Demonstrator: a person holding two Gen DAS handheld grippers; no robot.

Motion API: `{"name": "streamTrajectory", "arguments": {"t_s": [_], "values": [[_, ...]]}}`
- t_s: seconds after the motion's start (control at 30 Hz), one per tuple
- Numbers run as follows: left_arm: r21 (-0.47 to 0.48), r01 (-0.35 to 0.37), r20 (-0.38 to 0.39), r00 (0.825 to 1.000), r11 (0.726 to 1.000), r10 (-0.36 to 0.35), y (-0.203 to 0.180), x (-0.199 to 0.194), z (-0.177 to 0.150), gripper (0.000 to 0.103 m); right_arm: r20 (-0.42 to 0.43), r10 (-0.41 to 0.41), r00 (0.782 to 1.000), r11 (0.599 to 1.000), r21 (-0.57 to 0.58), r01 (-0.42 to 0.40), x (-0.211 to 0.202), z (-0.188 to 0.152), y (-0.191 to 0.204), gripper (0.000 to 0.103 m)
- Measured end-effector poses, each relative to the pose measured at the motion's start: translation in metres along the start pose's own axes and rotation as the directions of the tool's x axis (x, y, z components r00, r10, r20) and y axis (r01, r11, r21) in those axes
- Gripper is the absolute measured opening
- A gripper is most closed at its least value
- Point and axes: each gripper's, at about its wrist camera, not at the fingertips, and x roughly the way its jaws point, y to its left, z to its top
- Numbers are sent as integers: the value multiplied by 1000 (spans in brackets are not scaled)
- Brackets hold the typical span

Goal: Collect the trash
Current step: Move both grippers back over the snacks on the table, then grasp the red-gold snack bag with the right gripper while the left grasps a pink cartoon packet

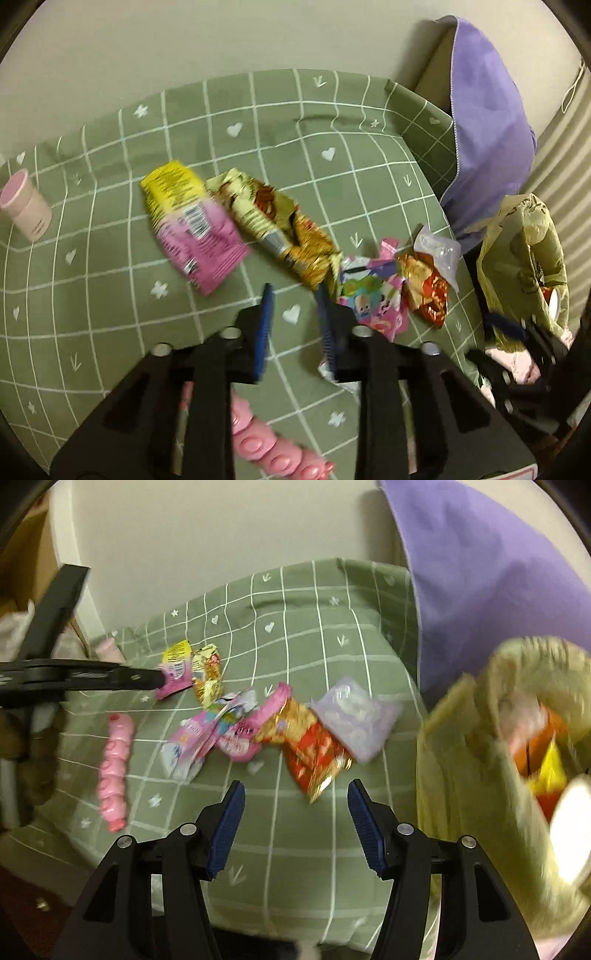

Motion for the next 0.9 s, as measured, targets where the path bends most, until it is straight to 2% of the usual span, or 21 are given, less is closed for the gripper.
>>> {"name": "streamTrajectory", "arguments": {"t_s": [0.1,0.2,0.27,0.37,0.43,0.57,0.67,0.77,0.83,0.87,0.9], "values": [[6,1,2,1000,1000,-1,9,-8,-9,43,59,-109,992,992,-53,112,14,13,4,55],[22,-9,15,1000,1000,9,9,-10,-15,47,108,-151,983,987,-32,155,31,22,0,50],[14,-11,16,1000,1000,10,12,-11,-19,48,110,-157,982,986,-39,162,42,26,-1,46],[0,0,10,1000,1000,0,13,-12,-26,49,81,-99,992,994,-31,102,61,32,-6,41],[2,1,5,1000,1000,-1,14,-15,-32,52,35,-14,999,1000,4,14,72,32,-13,23],[-21,0,-3,1000,1000,0,19,-18,-40,52,12,86,996,993,83,-87,71,29,-17,19],[-33,6,-7,1000,999,-6,20,-20,-42,52,3,196,981,978,73,-195,61,22,-2,19],[-23,9,-1,1000,1000,-9,18,-24,-43,53,11,226,974,973,41,-226,50,19,8,20],[-23,17,8,1000,1000,-17,17,-26,-42,53,36,222,974,974,46,-224,37,17,9,31],[-21,22,12,1000,1000,-21,15,-27,-41,53,50,215,975,975,55,-218,31,15,9,47],[-19,23,16,1000,1000,-23,14,-28,-41,53,69,218,973,972,72,-223,24,12,5,52]]}}
